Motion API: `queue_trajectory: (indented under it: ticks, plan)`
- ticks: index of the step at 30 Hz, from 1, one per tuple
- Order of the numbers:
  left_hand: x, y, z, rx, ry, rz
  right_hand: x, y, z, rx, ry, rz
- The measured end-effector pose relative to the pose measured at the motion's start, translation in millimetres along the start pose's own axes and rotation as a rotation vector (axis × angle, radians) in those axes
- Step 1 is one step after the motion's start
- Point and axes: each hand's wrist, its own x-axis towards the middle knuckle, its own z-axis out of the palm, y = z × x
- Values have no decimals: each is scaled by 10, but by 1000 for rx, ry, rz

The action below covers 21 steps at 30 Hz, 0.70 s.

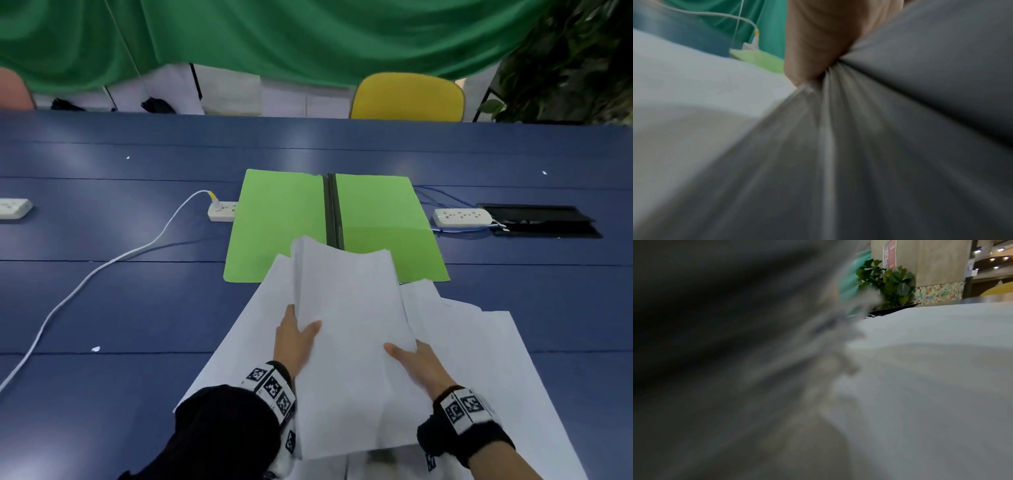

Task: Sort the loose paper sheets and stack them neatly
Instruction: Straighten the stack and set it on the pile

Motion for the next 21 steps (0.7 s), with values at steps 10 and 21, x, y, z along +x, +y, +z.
queue_trajectory:
  ticks: [10, 21]
  plan:
    - [-623, 1121, -616, -218, -48, 570, -95, -831, -113, 527, -257, -317]
    - [-950, 1415, -999, -397, 43, 755, -591, -1554, -42, 498, -375, -641]
